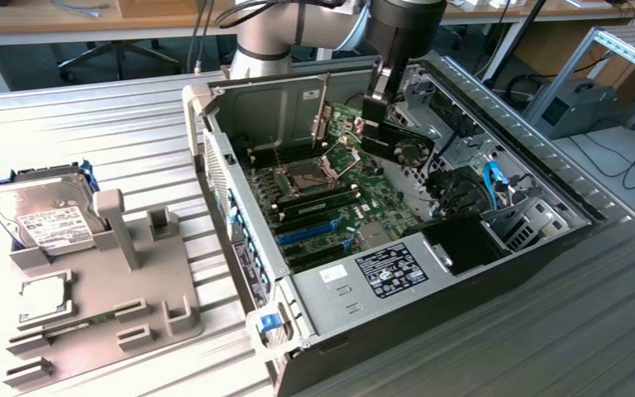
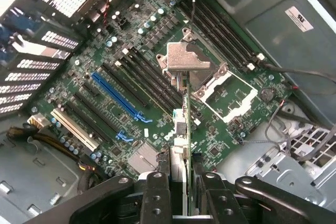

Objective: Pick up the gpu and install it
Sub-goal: 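Insert the gpu into the slot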

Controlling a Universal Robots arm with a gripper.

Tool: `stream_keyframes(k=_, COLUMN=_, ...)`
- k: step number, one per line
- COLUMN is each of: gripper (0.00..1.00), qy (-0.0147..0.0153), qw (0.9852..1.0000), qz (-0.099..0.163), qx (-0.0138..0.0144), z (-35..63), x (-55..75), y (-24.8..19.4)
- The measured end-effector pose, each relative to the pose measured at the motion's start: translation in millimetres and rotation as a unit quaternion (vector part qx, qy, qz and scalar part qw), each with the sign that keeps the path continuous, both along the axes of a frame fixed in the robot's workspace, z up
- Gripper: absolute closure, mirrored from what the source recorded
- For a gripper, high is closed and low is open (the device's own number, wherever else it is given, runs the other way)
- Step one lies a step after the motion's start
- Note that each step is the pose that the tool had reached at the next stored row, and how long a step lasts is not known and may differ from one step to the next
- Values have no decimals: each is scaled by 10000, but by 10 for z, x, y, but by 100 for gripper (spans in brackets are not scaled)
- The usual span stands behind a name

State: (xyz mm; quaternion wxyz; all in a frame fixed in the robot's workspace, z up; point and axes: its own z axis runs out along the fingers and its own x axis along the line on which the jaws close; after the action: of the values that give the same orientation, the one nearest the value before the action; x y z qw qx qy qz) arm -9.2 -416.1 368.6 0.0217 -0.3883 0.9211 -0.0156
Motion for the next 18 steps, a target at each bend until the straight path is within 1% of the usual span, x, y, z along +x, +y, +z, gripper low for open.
stream_keyframes(k=3, gripper=73, qy=0, qw=9999, qz=162, qx=0, z=-1, x=0, y=0)
stream_keyframes(k=10, gripper=73, qy=0, qw=9986, qz=534, qx=0, z=-5, x=0, y=0)
stream_keyframes(k=14, gripper=73, qy=0, qw=9967, qz=810, qx=0, z=-8, x=0, y=0)
stream_keyframes(k=18, gripper=73, qy=0, qw=9932, qz=1166, qx=0, z=-13, x=0, y=0)
